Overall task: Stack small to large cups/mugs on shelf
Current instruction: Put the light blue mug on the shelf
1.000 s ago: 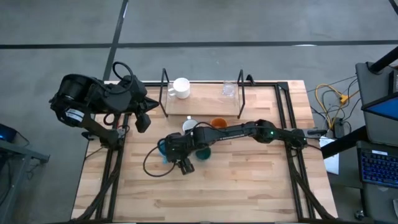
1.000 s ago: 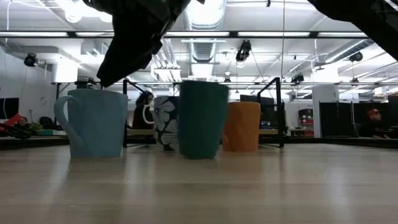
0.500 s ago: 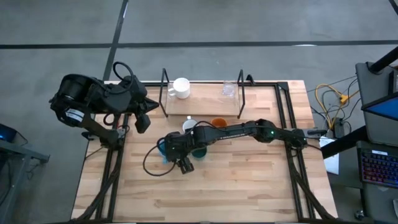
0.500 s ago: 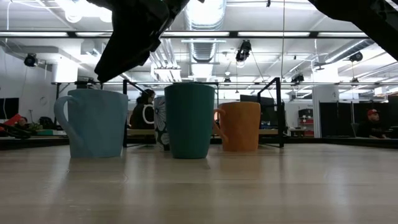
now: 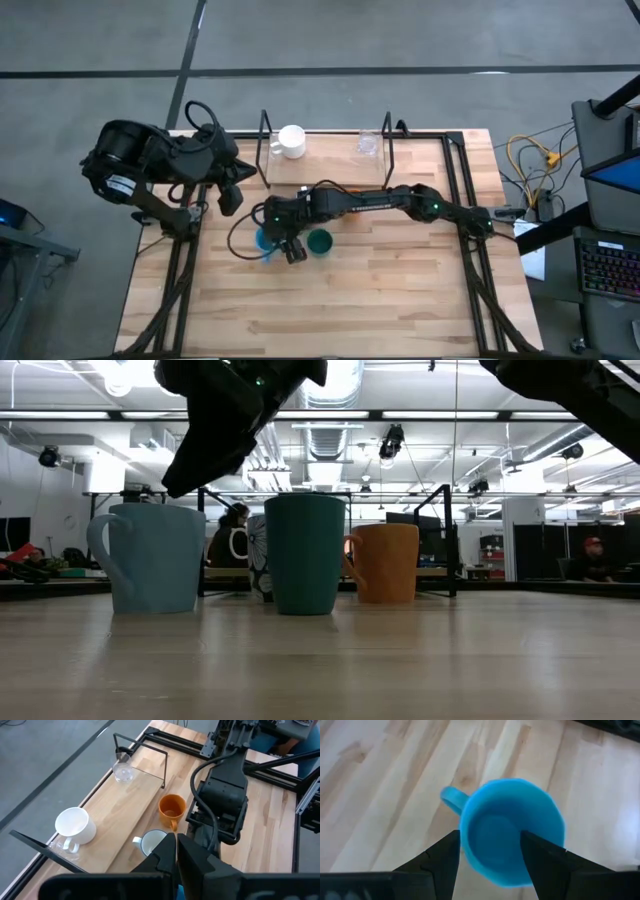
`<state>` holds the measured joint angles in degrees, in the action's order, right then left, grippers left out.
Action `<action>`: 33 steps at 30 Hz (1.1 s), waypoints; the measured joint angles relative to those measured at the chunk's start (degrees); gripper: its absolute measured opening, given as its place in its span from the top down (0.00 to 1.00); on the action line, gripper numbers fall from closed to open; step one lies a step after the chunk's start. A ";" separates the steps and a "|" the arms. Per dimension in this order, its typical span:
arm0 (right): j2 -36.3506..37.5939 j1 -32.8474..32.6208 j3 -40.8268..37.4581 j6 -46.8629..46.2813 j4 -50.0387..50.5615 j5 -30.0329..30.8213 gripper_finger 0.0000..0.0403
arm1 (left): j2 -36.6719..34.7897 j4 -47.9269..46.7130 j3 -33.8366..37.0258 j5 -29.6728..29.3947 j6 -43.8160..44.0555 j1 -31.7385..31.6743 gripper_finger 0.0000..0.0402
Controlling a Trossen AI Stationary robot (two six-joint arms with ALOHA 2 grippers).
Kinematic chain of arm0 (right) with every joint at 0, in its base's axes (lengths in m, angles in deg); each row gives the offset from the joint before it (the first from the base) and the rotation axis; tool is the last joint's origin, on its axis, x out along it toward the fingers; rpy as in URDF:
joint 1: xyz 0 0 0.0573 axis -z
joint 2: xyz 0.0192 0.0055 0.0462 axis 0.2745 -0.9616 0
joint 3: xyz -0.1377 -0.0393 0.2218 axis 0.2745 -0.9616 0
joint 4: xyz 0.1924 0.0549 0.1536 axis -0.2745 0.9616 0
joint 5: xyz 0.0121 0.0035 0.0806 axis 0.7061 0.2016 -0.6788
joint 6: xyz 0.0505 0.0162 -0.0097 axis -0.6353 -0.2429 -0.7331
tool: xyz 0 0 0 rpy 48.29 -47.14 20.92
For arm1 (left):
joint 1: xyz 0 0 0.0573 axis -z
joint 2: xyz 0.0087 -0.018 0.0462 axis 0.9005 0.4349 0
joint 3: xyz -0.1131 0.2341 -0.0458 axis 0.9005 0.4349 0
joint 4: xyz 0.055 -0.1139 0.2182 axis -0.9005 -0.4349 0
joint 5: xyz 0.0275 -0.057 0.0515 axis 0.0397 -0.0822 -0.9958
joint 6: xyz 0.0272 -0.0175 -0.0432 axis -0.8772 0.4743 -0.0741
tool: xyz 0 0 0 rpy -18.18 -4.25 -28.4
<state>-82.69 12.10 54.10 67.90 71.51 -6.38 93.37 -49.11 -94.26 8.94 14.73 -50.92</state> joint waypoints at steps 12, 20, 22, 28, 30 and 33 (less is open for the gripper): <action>-0.03 -1.81 -0.12 0.55 -0.22 -1.37 0.50 | 0.00 0.00 0.02 0.07 -0.19 -0.04 1.00; -2.16 -1.74 -0.17 -0.73 -0.32 -2.67 0.50 | 0.00 0.02 0.15 -0.09 -0.20 -0.04 1.00; -2.52 -1.77 -0.17 -0.53 -0.46 -2.70 0.50 | 0.00 0.02 0.17 -0.09 -0.20 -0.04 1.00; -3.54 -1.77 -0.17 0.16 -0.47 -2.76 0.56 | 0.00 0.00 0.22 0.81 -0.20 -0.04 1.00; -3.54 -1.75 -0.17 0.73 -0.42 -2.72 0.65 | -0.02 0.01 0.22 0.92 -0.20 -0.04 1.00; -3.50 -1.73 -0.11 2.36 -0.41 -1.56 0.86 | -0.01 0.00 0.22 0.96 -0.21 -0.04 1.00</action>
<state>-86.20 10.37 53.99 70.26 71.09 -7.95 93.36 -49.11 -94.04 9.90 14.52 -50.96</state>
